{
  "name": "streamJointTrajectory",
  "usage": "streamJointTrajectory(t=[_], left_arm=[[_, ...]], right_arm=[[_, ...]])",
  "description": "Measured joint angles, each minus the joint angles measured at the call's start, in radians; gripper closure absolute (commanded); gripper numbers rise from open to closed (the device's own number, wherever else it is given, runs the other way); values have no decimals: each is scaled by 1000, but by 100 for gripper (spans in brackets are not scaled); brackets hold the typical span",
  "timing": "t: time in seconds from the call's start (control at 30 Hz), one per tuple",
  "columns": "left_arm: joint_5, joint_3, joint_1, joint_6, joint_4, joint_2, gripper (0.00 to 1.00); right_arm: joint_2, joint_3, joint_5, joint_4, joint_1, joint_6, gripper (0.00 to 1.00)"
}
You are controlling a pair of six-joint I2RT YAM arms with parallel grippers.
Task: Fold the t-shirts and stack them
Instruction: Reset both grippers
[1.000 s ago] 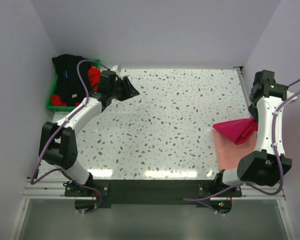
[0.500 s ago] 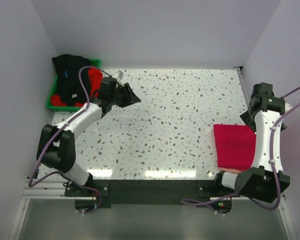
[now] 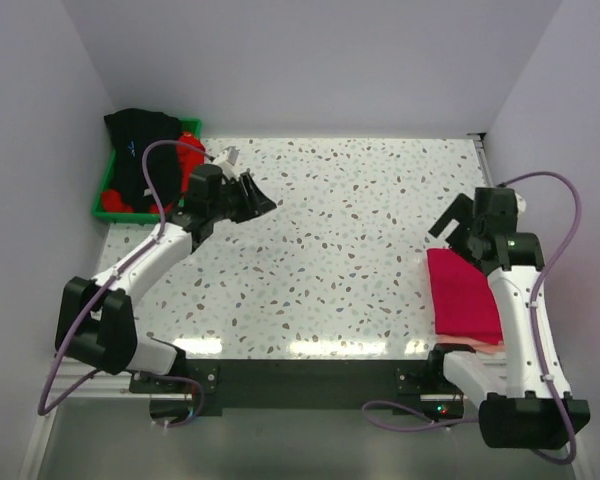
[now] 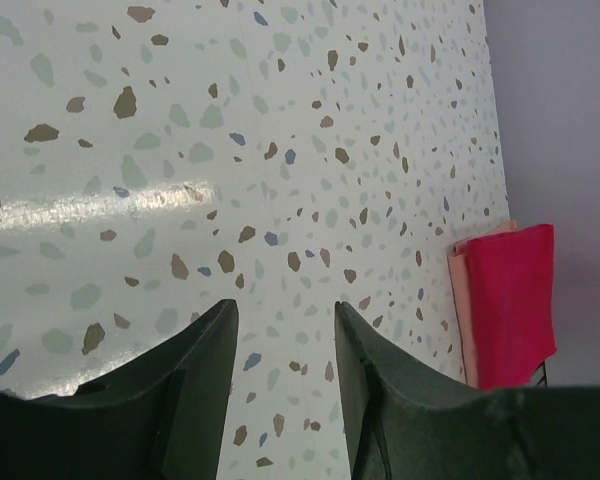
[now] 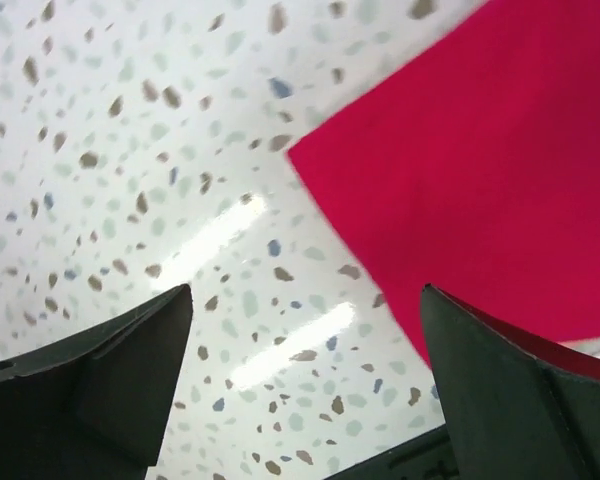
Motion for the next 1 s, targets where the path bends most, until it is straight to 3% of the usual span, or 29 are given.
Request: streamJointTrajectory(t=[0.3,0.5,0.67,1.0], left_arm=[[-38,-177,-16,8,9,-222,50],[-103,-238,-61,63,-68,-338,49],[-155,-244,-72,143,-158,-403,47],[-200,-240,-72,270,-249,-422,47]], right_arm=[[42,-86,31,209,473,43,1],[140,-103,84,346,791,39,1],[103,-189,28,466,834,-13,1],[90,-262,-24,521,834,-56,1]])
